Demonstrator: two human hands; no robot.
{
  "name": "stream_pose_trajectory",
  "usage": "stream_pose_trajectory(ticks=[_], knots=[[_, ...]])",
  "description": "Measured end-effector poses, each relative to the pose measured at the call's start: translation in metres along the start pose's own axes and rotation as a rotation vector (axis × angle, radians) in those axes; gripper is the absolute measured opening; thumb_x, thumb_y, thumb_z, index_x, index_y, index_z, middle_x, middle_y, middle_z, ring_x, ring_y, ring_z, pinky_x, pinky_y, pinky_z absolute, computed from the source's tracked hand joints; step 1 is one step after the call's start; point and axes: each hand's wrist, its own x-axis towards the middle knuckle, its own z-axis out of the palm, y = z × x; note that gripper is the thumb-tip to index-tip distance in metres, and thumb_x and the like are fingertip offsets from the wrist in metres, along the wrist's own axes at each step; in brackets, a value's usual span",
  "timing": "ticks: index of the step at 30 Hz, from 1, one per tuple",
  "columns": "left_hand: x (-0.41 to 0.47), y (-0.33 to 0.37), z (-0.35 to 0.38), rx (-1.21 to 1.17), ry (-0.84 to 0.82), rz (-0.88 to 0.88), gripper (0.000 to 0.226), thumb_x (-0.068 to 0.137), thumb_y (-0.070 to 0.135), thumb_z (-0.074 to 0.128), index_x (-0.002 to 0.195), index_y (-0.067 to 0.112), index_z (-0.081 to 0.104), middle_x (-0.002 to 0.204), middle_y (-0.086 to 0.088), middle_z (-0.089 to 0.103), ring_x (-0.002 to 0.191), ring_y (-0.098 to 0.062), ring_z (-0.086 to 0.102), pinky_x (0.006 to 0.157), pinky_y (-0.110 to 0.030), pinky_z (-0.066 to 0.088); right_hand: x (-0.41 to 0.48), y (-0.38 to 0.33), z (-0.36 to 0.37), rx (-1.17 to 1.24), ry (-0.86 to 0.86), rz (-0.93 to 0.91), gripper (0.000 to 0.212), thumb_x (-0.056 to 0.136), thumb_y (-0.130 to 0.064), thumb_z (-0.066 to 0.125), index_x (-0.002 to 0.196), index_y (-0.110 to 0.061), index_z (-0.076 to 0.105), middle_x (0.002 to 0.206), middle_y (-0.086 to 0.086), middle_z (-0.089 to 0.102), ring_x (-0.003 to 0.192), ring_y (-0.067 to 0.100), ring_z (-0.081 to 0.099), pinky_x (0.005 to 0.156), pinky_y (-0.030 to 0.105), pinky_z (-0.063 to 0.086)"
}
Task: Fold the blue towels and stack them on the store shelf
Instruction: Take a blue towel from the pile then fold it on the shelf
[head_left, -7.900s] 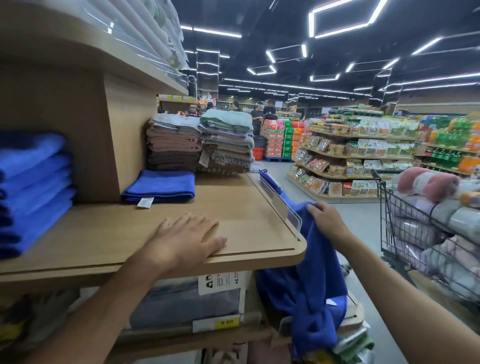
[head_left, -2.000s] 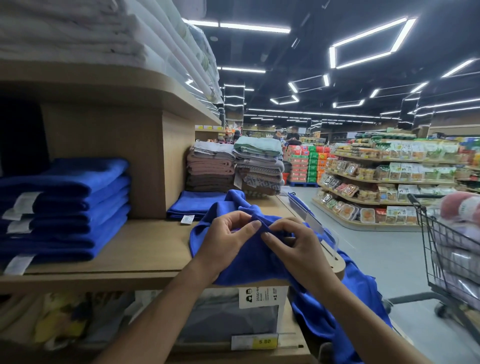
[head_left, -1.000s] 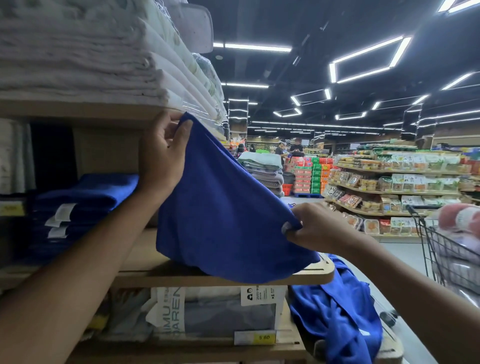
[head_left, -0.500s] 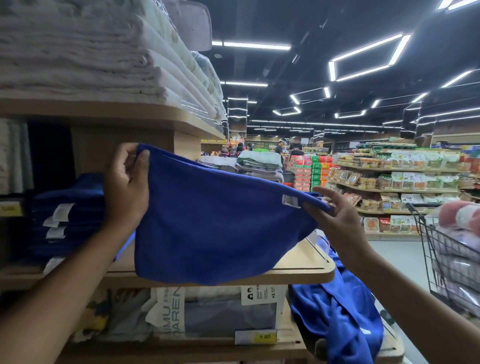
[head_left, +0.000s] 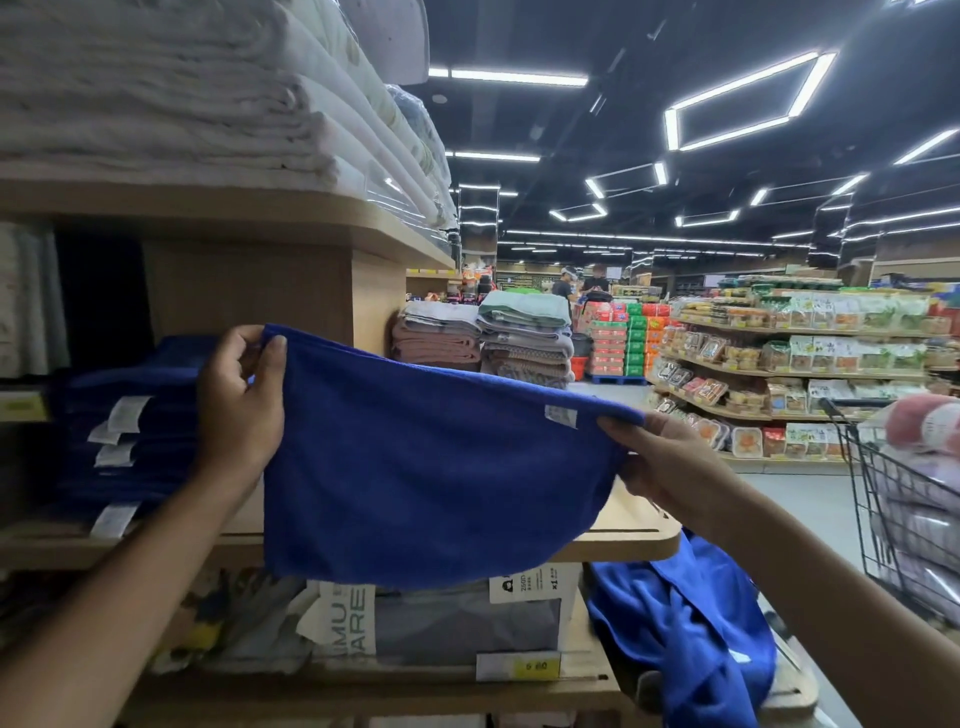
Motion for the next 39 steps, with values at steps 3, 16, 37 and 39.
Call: stream_pose_trajectory(ticks=[3,16,37,39], knots=[[-0.001,-0.001,-0.001,-0.002,-0.034,-0.006,0.009,0.102,0.041,0.052,0.097,0.046,0.059,0.091,0.013,0.063,0.077,0.006,0.059,0.067,-0.016,0.045,0.003,0.003,0.002,-0.080,0.136,0.025,0.044,0.072,-0.059,0.072,0.068,-0.018,0.055,0.056,0.000,0.034,0.043,0.012,0.027,0.040,0.021,0.023],[0.000,-0.013,-0.003,-0.008,-0.044,-0.039,0.008,0.102,0.037,0.053,0.101,0.036,0.061,0.095,0.008,0.065,0.083,-0.003,0.061,0.072,-0.026,0.048,0.002,0.009,-0.003,-0.070,-0.106,-0.003,0.028,0.072,-0.040,0.079,0.086,-0.016,0.077,0.060,-0.001,0.048,0.042,0.007,0.033,0.037,0.016,0.028],[-0.007,0.012,-0.007,0.031,-0.008,0.043,0.010,0.102,0.045,0.050,0.095,0.047,0.057,0.075,0.024,0.062,0.067,0.003,0.054,0.062,-0.027,0.043,-0.003,-0.013,-0.006,-0.234,0.011,0.038,0.026,0.102,-0.028,0.056,0.098,-0.011,0.076,0.074,0.012,0.063,0.036,0.011,0.045,0.036,0.019,0.038],[-0.003,0.028,-0.010,0.015,0.020,0.099,0.008,0.101,0.050,0.049,0.098,0.051,0.056,0.080,0.028,0.063,0.071,0.006,0.056,0.063,-0.020,0.046,-0.002,-0.033,-0.006,-0.313,0.062,-0.061,0.027,0.102,-0.024,0.057,0.107,-0.003,0.072,0.068,0.013,0.057,0.039,0.010,0.044,0.038,0.019,0.038]])
